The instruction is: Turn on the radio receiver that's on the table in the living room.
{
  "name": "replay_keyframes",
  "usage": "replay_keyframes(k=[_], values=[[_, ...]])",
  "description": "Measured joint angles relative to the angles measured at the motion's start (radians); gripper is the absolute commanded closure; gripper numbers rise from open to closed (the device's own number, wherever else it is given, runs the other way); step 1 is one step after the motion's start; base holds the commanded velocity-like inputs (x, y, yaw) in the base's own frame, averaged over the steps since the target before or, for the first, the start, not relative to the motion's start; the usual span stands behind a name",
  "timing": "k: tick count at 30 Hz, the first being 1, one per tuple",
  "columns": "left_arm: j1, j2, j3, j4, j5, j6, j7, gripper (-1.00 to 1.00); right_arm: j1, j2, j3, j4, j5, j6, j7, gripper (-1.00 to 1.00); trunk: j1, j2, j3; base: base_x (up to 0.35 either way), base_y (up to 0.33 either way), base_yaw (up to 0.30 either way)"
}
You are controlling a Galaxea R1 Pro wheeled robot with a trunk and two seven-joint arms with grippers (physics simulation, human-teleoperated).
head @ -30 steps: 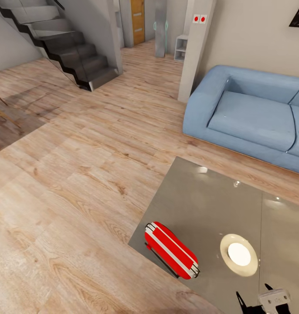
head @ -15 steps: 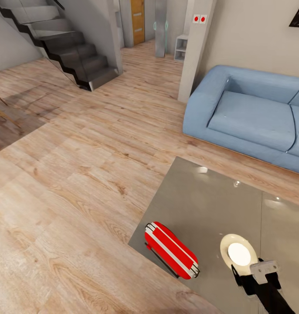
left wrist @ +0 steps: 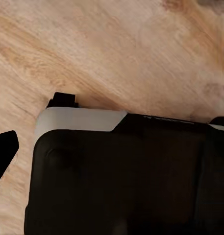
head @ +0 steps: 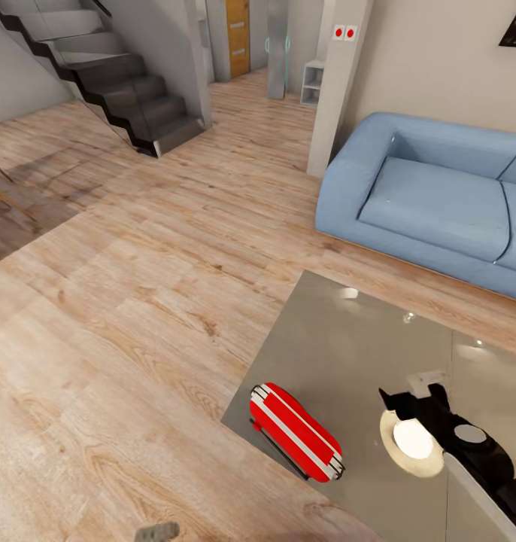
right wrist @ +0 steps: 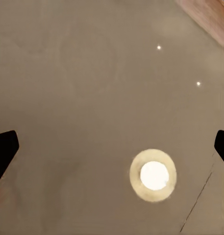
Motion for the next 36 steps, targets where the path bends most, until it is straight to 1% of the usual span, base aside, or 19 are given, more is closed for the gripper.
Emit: replay_keyframes(k=[2, 3, 5, 6, 7, 8, 9, 11, 12, 13, 17, 18, 21, 23, 27, 31, 32, 34, 36], values=[[0.0, -0.002, 0.0, -0.095, 0.001, 0.037, -0.001, -1.0, -0.022, 0.0, 0.001, 0.0, -0.003, 0.035, 0.035, -1.0, 0.0, 0.0, 0.0, 0.0, 0.0, 0.0], [0.0, -0.003, 0.0, -0.118, 0.001, 0.047, -0.001, -1.0, -0.027, 0.0, 0.001, 0.0, -0.003, 0.044, 0.044, -1.0, 0.0, 0.0, 0.0, 0.0, 0.0, 0.0], [0.0, -0.004, 0.0, -0.22, 0.007, 0.09, -0.002, -1.0, -0.056, 0.002, 0.001, 0.0, -0.005, 0.089, 0.091, -1.0, 0.0, 0.0, 0.0, 0.0, 0.0, 0.0], [0.0, -0.004, 0.0, -0.239, 0.01, 0.098, -0.002, -1.0, -0.064, 0.002, 0.001, 0.0, -0.005, 0.1, 0.102, -1.0, 0.0, 0.0, 0.0, 0.0, 0.0, 0.0], [-0.002, -0.005, 0.0, -0.271, 0.019, 0.112, -0.002, -1.0, -0.08, 0.003, 0.0, 0.0, -0.007, 0.125, 0.123, -1.0, 0.0, 0.0, 0.0, 0.0, 0.0, 0.0], [-0.003, -0.006, 0.0, -0.305, 0.04, 0.132, -0.002, -1.0, -0.102, 0.005, 0.0, 0.0, -0.017, 0.168, 0.157, -1.0, 0.0, 0.0, 0.0, 0.0, 0.0, 0.0], [-0.004, -0.005, 0.0, -0.313, 0.048, 0.139, -0.002, -1.0, -0.109, 0.006, 0.001, 0.0, -0.021, 0.183, 0.169, -1.0, 0.0, 0.0, 0.0, 0.0, 0.0, 0.0], [-0.016, -0.005, 0.0, -0.33, 0.096, 0.167, -0.001, -1.0, -0.132, 0.011, 0.001, 0.0, -0.038, 0.233, 0.212, -1.0, 0.0, 0.0, 0.0, 0.0, 0.0, 0.0], [-0.022, -0.005, 0.0, -0.332, 0.104, 0.173, -0.001, -1.0, -0.136, 0.012, 0.001, 0.0, -0.04, 0.239, 0.217, -1.0, 0.0, 0.0, 0.0, 0.0, 0.0, 0.0], [-0.044, -0.006, 0.0, -0.335, 0.123, 0.186, -0.001, -1.0, -0.144, 0.014, 0.001, 0.0, -0.043, 0.25, 0.227, -1.0, 0.0, 0.0, 0.0, 0.0, 0.0, 0.0], [-0.102, -0.011, -0.002, -0.333, 0.141, 0.207, -0.001, -1.0, -0.158, 0.016, 0.001, 0.0, -0.046, 0.26, 0.233, -1.0, 0.0, 0.0, 0.0, 0.0, 0.0, 0.0], [-0.108, -0.013, -0.003, -0.331, 0.142, 0.209, -0.001, -1.0, -0.159, 0.016, 0.001, 0.0, -0.047, 0.26, 0.234, -1.0, 0.0, 0.0, 0.0, 0.0, 0.0, 0.0], [-0.145, -0.037, -0.006, -0.313, 0.143, 0.219, -0.002, -1.0, -0.162, 0.019, 0.003, 0.001, -0.047, 0.265, 0.236, -1.0, 0.0, 0.0, 0.0, 0.0, 0.0, 0.0], [-0.178, -0.053, -0.008, -0.301, 0.14, 0.224, -0.003, -1.0, -0.162, 0.027, 0.003, 0.001, -0.048, 0.285, 0.237, -1.0, 0.0, 0.0, 0.0, 0.0, 0.0, 0.0], [-0.211, -0.057, -0.011, -0.297, 0.136, 0.225, -0.004, -1.0, -0.163, 0.03, 0.003, 0.002, -0.049, 0.299, 0.249, -1.0, 0.0, 0.0, 0.0, 0.0, 0.0, 0.0], [-0.235, -0.048, -0.013, -0.302, 0.129, 0.228, -0.025, -1.0, -0.163, 0.03, 0.003, 0.002, -0.049, 0.304, 0.318, -1.0, 0.0, 0.0, 0.0, 0.0, 0.0, 0.0], [-0.24, -0.045, -0.013, -0.309, 0.121, 0.235, -0.032, -1.0, -0.163, 0.029, 0.003, 0.002, -0.049, 0.305, 0.345, -1.0, 0.0, 0.0, 0.0, 0.0, 0.0, 0.0], [-0.246, -0.042, -0.014, -0.333, 0.089, 0.275, -0.04, -1.0, -0.163, 0.028, 0.003, 0.001, -0.048, 0.311, 0.39, -1.0, 0.0, 0.0, 0.0, 0.0, 0.0, 0.0], [-0.248, -0.044, -0.017, -0.343, 0.06, 0.309, -0.042, -1.0, -0.163, 0.028, 0.003, 0.001, -0.048, 0.319, 0.414, -1.0, 0.0, 0.0, 0.0, 0.0, 0.0, 0.0]])
